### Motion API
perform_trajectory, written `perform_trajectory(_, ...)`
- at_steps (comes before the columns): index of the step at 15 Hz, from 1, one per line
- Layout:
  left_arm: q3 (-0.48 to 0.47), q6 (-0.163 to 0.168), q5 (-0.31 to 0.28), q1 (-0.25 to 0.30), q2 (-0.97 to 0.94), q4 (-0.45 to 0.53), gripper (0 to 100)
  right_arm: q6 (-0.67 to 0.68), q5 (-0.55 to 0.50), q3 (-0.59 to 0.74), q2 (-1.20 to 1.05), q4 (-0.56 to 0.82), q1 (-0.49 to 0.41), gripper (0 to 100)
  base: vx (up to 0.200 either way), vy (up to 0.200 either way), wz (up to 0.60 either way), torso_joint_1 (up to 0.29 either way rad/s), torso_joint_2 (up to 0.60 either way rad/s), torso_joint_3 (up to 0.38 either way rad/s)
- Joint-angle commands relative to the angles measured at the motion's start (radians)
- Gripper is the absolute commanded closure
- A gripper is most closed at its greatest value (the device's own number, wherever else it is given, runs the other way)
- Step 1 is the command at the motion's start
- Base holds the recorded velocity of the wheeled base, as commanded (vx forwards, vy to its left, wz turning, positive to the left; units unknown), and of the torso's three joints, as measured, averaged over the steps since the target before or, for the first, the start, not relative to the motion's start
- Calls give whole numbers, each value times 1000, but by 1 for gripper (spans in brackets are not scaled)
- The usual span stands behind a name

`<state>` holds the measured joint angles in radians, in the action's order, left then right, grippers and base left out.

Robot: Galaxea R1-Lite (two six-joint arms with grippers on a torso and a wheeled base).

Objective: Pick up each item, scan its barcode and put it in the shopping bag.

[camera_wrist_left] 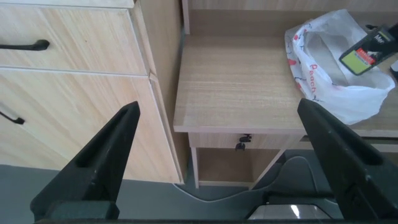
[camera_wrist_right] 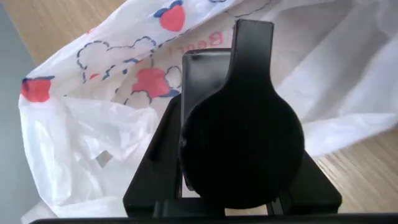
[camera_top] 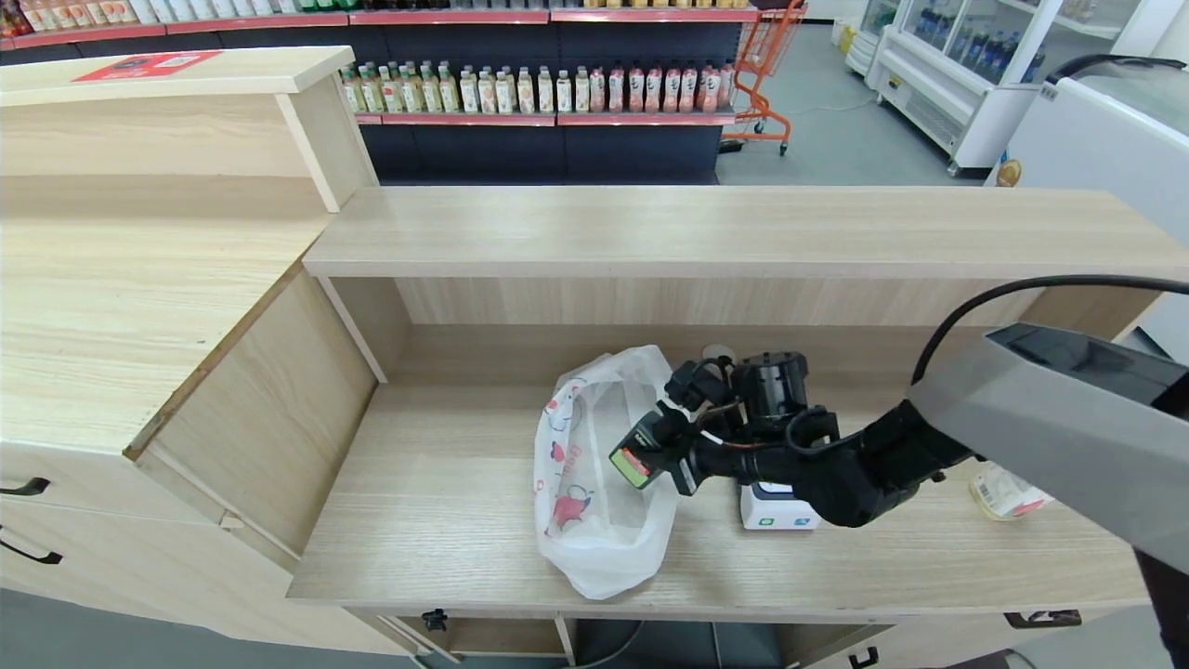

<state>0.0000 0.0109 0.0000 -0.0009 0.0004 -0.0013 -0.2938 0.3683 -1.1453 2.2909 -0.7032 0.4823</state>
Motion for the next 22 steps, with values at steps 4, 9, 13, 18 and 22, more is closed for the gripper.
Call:
perform_trajectory(4, 0, 0, 0, -1, 0, 0, 0, -74, -3, -102, 127, -1, 59, 100, 0, 0, 0, 0, 0, 0)
perform_trajectory(9, 0, 0, 0, -1, 0, 0, 0, 61, 0, -102, 18, 4, 53, 0, 0, 0, 0, 0, 0, 0)
perform_trajectory(13, 0, 0, 0, -1, 0, 0, 0, 374, -6, 41, -252, 37, -60, 0, 0, 0, 0, 0, 0, 0)
perform_trajectory(18, 0, 0, 0, -1, 1, 0, 0, 272, -63, 414, -844, 401, -353, 0, 0, 0, 0, 0, 0, 0)
perform_trajectory(22, 0, 0, 0, -1, 0, 0, 0, 271, -132, 624, -1166, 490, -501, 0, 0, 0, 0, 0, 0, 0)
